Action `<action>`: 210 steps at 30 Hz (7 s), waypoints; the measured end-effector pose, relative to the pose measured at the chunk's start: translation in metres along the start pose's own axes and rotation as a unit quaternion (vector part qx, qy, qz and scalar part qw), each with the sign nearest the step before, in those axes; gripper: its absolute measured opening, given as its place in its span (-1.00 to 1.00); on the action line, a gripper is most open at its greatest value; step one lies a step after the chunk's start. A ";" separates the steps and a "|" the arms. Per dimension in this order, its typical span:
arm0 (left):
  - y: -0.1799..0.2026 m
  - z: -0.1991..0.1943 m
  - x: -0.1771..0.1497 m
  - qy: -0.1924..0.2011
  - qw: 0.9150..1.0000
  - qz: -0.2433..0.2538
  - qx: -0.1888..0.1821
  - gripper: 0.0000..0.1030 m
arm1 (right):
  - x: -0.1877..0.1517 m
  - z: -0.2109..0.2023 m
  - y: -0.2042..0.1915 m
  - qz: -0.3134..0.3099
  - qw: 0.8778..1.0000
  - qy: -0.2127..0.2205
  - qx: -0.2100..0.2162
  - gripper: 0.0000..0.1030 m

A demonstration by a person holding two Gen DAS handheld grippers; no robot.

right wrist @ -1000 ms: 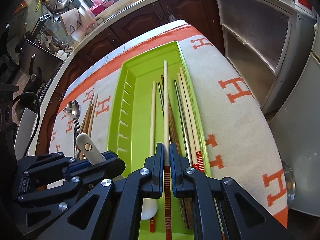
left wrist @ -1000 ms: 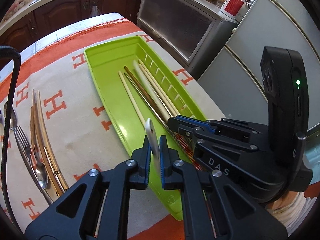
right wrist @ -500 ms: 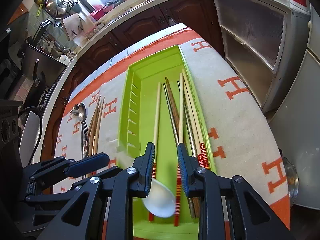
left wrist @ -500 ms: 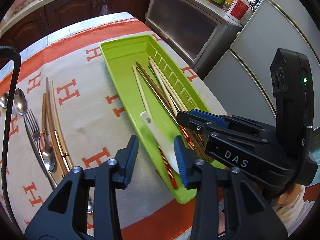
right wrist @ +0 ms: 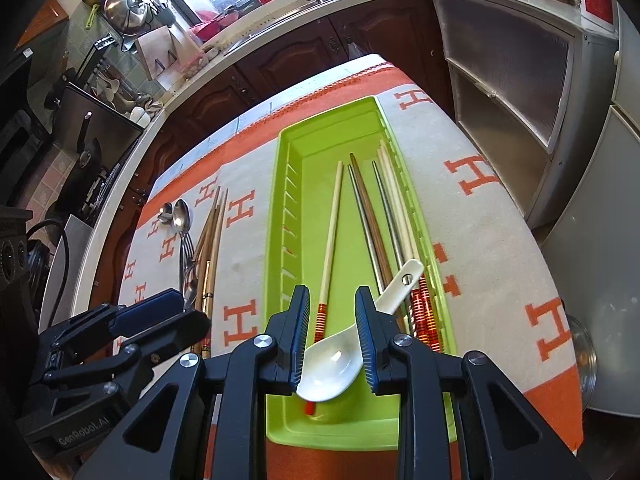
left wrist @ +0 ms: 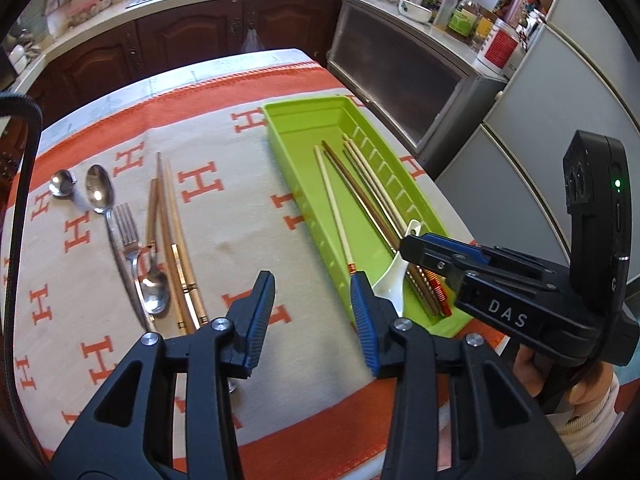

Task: Organize utensils
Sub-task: 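Move both open tools back over the utensil pile, then grasp a metal spoon with the left tool while the right tool grasps a wooden chopstick, then carry the metal spoon and wooden chopstick over the lime-green tray, then lower the spoon and chopstick into the tray and open both tools, then grasp a wooden chopstick from the cloth with the left tool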

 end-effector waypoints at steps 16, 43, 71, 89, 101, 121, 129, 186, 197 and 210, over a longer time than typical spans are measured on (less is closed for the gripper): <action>-0.114 -0.079 -0.011 0.056 0.993 -0.091 0.056 -0.30 | 0.009 -0.022 -0.093 -0.091 0.995 0.002 0.028 -0.54; -0.249 0.035 0.010 0.015 0.984 -0.171 0.057 -0.37 | 0.042 0.141 -0.210 -0.145 0.982 -0.106 0.051 -0.74; -0.284 0.112 0.060 0.080 0.978 -0.191 0.033 -0.44 | 0.042 0.155 -0.194 -0.103 0.989 -0.090 0.050 -0.89; -0.260 0.069 0.055 0.143 0.966 -0.204 -0.071 -0.96 | 0.039 0.106 -0.167 -0.063 0.992 -0.067 0.087 -0.89; -0.179 -0.039 0.032 0.161 0.972 -0.154 -0.078 -0.96 | 0.021 0.029 -0.164 -0.072 0.991 -0.023 0.106 -0.89; -0.016 -0.046 0.067 0.115 0.986 -0.092 -0.081 -0.96 | 0.050 -0.131 -0.040 -0.038 0.996 0.076 0.040 -0.94; 0.023 -0.004 0.090 0.105 0.989 -0.077 -0.067 -0.96 | 0.054 -0.171 0.020 -0.026 0.996 0.084 0.028 -1.00; -0.078 0.074 0.080 -0.010 0.990 -0.131 -0.055 -0.49 | 0.173 0.126 -0.009 0.096 0.992 -0.032 0.069 -0.29; -0.116 0.048 0.104 -0.016 0.998 -0.044 0.031 -0.49 | 0.191 0.097 -0.054 0.065 0.995 -0.028 0.072 -0.29; -0.100 0.113 0.154 -0.023 0.993 0.114 0.024 -0.49 | 0.208 0.077 -0.041 0.064 0.997 -0.020 0.035 -0.29</action>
Point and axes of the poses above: each gripper's, at about its wrist camera, not at the fingertips, and z roughly the way its jaws point, y to its right, x to its top, the point moved 9 cm from there along z, roughly the way its jaws point, and after that the axes turned 2 degrees about z, right-handed, at the moved point
